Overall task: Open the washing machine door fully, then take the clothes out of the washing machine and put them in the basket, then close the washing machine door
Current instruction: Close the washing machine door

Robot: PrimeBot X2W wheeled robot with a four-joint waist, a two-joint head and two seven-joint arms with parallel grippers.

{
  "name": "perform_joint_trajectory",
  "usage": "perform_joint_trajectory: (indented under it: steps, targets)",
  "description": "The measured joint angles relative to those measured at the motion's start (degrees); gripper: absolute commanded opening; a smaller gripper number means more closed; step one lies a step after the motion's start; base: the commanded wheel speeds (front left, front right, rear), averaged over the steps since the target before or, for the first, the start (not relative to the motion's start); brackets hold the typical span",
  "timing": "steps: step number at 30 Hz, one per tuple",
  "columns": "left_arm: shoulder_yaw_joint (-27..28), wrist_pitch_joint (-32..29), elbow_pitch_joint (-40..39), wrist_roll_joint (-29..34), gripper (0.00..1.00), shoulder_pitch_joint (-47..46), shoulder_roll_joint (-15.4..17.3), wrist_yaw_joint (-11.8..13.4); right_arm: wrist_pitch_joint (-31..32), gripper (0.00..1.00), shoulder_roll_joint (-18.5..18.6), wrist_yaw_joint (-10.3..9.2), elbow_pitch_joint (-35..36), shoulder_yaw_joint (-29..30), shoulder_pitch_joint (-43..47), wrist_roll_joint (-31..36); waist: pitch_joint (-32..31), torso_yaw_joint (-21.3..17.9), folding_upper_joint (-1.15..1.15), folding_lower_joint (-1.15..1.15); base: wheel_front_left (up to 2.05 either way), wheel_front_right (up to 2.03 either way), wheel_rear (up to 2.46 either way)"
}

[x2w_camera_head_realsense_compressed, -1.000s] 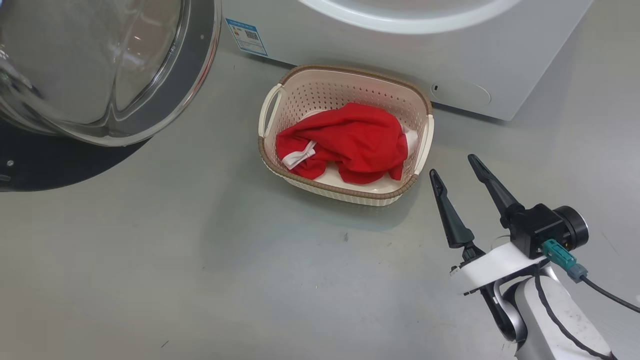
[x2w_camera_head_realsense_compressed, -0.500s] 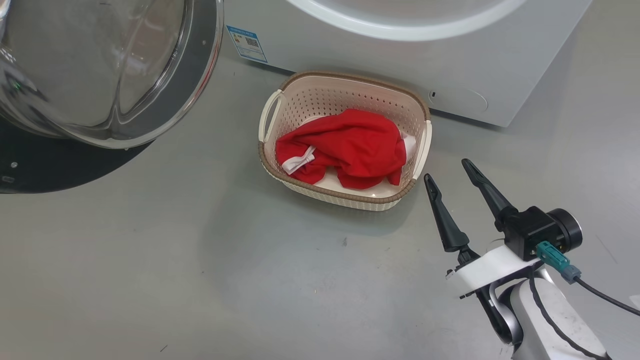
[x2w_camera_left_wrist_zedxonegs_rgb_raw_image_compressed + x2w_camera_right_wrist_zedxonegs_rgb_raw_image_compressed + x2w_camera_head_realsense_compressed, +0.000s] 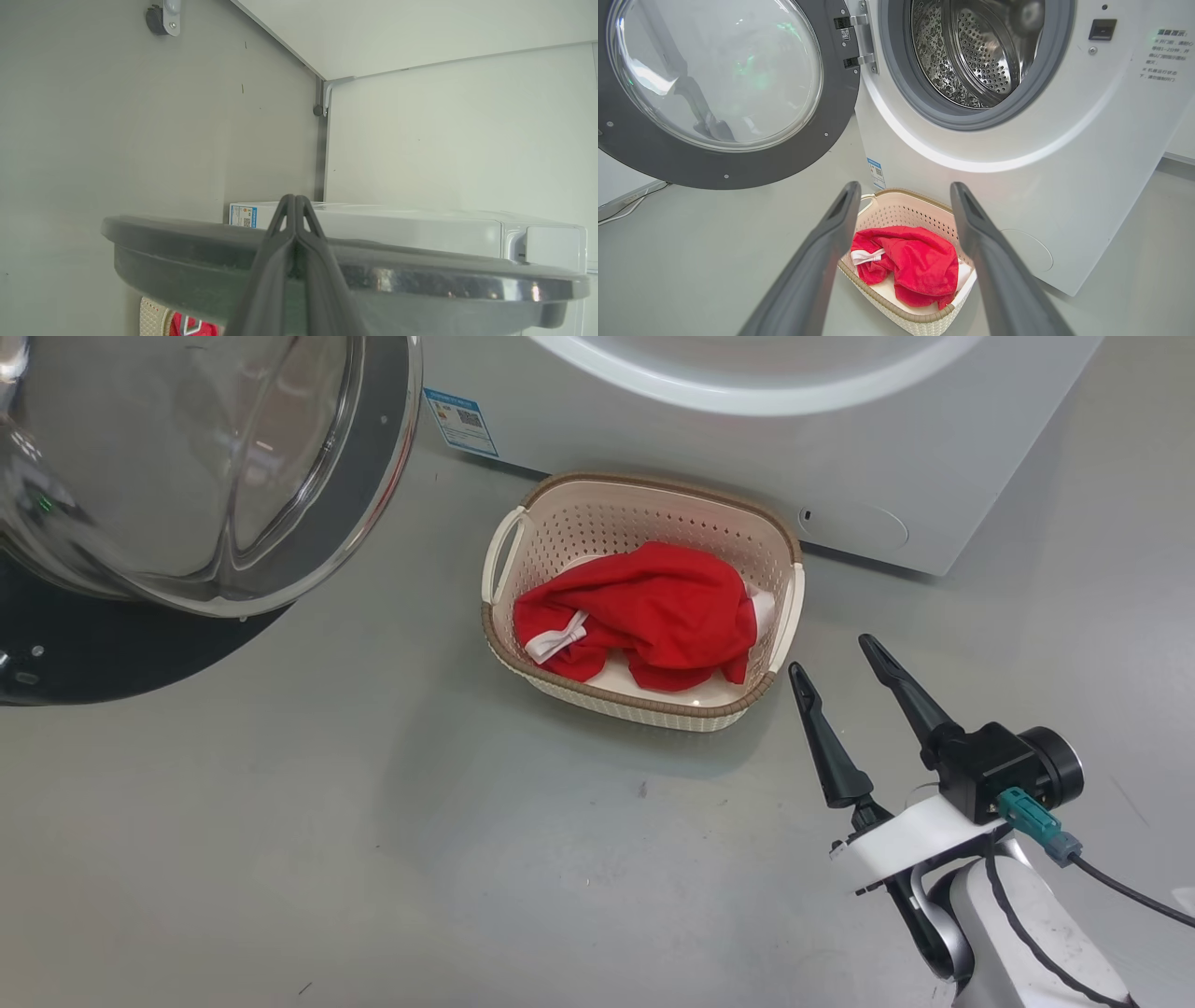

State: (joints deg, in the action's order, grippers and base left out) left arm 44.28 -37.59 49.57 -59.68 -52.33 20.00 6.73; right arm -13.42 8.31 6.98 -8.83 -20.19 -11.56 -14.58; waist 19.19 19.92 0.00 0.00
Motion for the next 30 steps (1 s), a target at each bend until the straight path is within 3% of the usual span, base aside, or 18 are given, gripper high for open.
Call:
perform_joint_trajectory:
  steps: [6, 15, 30]
  targets:
    - [0.30, -2.67, 0.26, -2.48, 0.00, -0.58, -0.08, -1.19, 0.00, 1.00, 0.02, 0.00, -0.22, 0.16, -0.07, 0.00, 0.02, 0.04, 0.00, 0.00, 0.00, 0.00, 0.00]
    - [-3.05, -10.00, 0.42, -2.85, 0.00, -0.63, -1.66, -6.52, -0.09, 1.00, -0.01, 0.00, -1.49, 0.66, -0.29, -0.46, -1.22, 0.27, 0.00, 0.00, 0.00, 0.00, 0.00]
    - [-7.65, -20.80, -0.13, -2.86, 0.00, 3.11, -2.41, -11.31, -0.52, 1.00, -1.10, -0.01, -2.68, 0.73, -0.03, -1.04, -4.90, 1.24, 0.00, 0.00, 0.00, 0.00, 0.00]
